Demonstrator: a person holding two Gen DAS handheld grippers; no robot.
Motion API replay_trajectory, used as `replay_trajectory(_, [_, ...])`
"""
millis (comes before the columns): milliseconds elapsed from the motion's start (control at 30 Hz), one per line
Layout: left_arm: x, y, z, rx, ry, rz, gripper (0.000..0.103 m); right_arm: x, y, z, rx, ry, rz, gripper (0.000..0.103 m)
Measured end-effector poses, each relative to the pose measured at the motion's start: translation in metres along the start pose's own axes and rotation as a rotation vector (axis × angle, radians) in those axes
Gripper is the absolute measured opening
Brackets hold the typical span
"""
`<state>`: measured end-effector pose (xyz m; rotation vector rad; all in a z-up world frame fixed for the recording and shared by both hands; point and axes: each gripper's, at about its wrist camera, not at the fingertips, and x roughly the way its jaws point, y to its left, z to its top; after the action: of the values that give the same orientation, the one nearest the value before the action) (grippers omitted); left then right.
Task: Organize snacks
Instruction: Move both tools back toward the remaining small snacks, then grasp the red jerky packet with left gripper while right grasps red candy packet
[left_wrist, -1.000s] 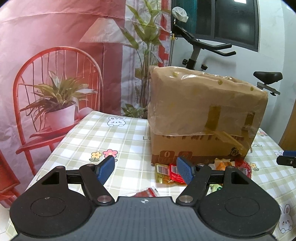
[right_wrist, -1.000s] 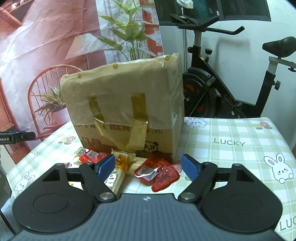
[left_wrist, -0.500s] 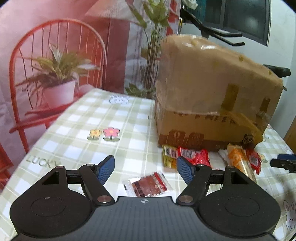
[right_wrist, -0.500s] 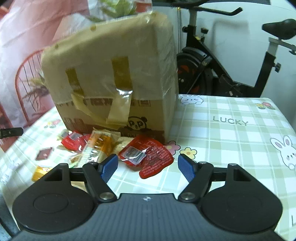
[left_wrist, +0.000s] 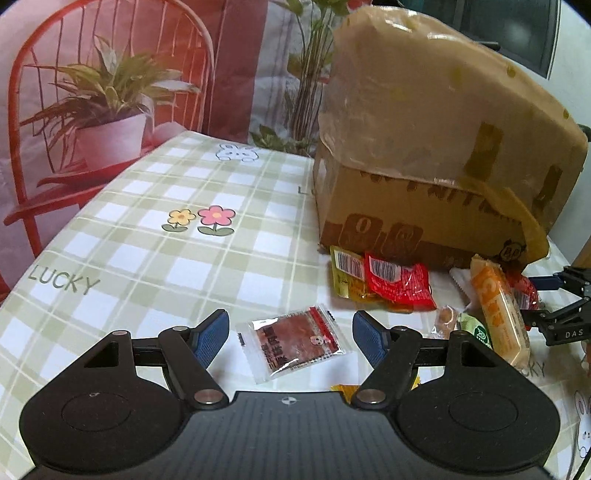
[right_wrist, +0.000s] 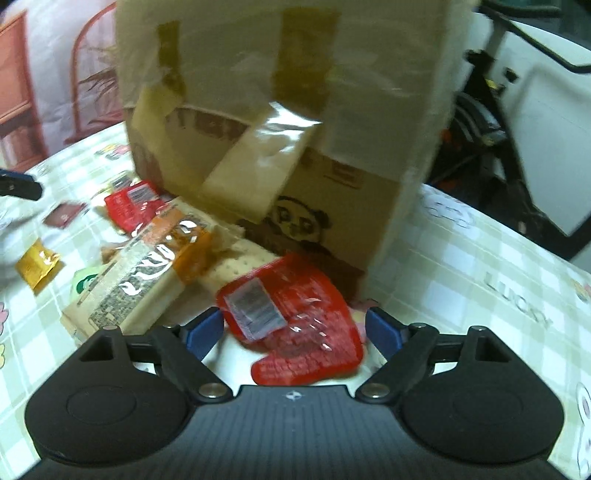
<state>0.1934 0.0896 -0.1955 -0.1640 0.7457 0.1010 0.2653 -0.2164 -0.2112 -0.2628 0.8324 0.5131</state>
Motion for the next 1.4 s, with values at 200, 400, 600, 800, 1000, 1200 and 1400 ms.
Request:
replay_trajectory(200, [0.006, -0.005, -0.002, 0.03, 0.019, -0.008, 0.076, 0.0, 0.0, -0.004, 0.033, 0.013, 0.031, 0.066])
replay_trajectory(400, [0.011, -0.006, -0.005, 0.044, 0.043, 0.0, 0.076, -0.02, -0.002, -0.015, 0.104, -0.008, 0.049, 0.053])
replay_trajectory(600, [0.024, -0.003, 0.001, 0.029, 0.066, 0.043, 0.076, -0.035, -0.005, -0.021, 0.237, -0.034, 0.041, 0.053])
replay_trajectory(800, [0.041, -0.004, 0.003, -0.038, 0.079, 0.08, 0.081, -0.047, -0.007, -0.029, 0.343, -0.068, 0.024, 0.053])
replay_trajectory(1000, [0.04, -0.005, 0.009, -0.016, 0.045, 0.021, 0.082, -0.054, -0.004, -0.04, 0.385, -0.078, 0.023, 0.054])
replay_trajectory(1200, [0.053, 0.001, 0.027, -0.004, 0.07, -0.051, 0.082, -0.052, -0.004, -0.048, 0.425, -0.077, 0.023, 0.054])
replay_trajectory(1400, [0.053, -0.002, 0.016, 0.022, 0.12, -0.147, 0.08, -0.055, 0.0, -0.047, 0.423, -0.083, 0.02, 0.054])
